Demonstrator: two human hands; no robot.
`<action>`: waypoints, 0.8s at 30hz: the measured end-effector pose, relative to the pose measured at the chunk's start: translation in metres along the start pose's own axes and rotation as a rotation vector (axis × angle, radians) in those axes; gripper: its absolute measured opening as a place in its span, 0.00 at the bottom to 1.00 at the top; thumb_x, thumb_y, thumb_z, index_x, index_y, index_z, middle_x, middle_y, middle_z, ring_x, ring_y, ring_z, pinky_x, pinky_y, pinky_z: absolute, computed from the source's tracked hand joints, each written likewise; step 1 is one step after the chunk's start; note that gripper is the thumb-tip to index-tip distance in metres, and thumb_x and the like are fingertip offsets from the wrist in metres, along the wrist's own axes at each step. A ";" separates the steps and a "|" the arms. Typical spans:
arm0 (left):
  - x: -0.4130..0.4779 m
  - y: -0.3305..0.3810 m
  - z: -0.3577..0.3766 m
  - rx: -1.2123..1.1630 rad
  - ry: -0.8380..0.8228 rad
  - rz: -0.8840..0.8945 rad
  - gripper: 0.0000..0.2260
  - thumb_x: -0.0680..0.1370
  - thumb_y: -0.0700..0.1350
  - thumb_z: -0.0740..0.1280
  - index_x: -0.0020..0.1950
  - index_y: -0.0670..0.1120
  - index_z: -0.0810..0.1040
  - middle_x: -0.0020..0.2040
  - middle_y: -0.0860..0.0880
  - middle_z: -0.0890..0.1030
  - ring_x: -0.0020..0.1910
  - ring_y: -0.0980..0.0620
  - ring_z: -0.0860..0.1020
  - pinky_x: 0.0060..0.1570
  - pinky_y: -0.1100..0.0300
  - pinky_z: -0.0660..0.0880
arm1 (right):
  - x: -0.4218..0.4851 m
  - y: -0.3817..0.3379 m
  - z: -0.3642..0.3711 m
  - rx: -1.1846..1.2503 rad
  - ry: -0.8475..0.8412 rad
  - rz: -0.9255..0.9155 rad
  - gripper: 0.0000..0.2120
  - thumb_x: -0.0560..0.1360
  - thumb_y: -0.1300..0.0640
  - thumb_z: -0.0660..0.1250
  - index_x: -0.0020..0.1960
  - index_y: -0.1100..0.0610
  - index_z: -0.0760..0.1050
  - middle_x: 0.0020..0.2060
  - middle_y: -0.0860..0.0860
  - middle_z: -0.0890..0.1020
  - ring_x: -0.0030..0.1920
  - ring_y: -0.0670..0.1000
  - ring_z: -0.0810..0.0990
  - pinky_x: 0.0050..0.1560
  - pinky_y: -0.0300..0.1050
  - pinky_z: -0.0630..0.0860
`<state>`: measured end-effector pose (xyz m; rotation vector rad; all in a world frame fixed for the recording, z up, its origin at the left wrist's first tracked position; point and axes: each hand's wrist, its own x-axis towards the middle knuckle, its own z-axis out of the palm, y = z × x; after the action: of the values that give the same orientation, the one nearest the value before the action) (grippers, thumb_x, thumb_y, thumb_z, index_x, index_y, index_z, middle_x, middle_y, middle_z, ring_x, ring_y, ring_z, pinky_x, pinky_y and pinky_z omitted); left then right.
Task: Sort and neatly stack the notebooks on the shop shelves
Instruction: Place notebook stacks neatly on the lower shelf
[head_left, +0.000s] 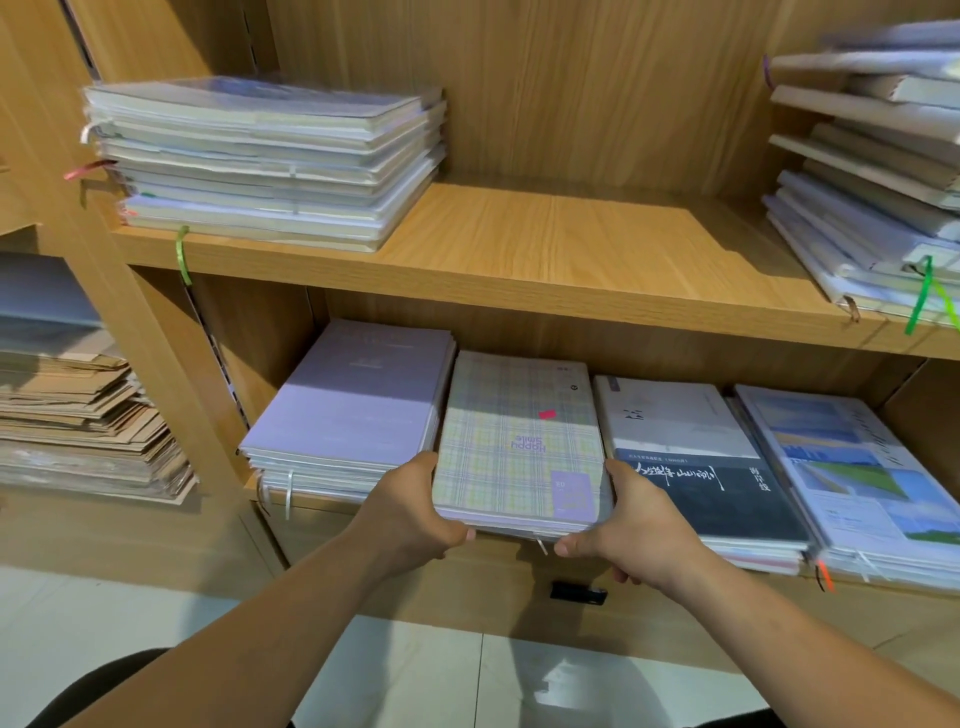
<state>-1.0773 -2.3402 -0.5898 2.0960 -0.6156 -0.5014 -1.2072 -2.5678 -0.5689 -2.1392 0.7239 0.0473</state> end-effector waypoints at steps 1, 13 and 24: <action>0.003 0.001 0.001 0.012 0.011 -0.021 0.26 0.67 0.44 0.80 0.62 0.50 0.76 0.53 0.53 0.83 0.42 0.49 0.84 0.38 0.56 0.84 | 0.002 0.001 -0.002 0.002 -0.007 0.002 0.36 0.58 0.56 0.87 0.59 0.43 0.71 0.48 0.44 0.82 0.23 0.47 0.79 0.22 0.42 0.74; 0.020 0.006 0.006 0.221 0.083 -0.174 0.16 0.68 0.53 0.81 0.51 0.51 0.81 0.36 0.54 0.84 0.24 0.53 0.82 0.34 0.59 0.80 | 0.018 0.001 -0.003 -0.080 0.021 0.120 0.32 0.58 0.47 0.87 0.55 0.59 0.77 0.33 0.56 0.86 0.28 0.56 0.85 0.32 0.54 0.82; 0.026 0.019 0.002 0.276 0.085 -0.323 0.27 0.70 0.47 0.81 0.64 0.40 0.76 0.26 0.52 0.82 0.27 0.55 0.83 0.46 0.56 0.82 | 0.028 -0.004 -0.007 -0.130 -0.016 0.177 0.26 0.58 0.49 0.88 0.47 0.59 0.80 0.31 0.53 0.86 0.31 0.53 0.86 0.33 0.50 0.84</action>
<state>-1.0622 -2.3669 -0.5787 2.4835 -0.3091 -0.5259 -1.1835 -2.5851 -0.5695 -2.1889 0.9213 0.2117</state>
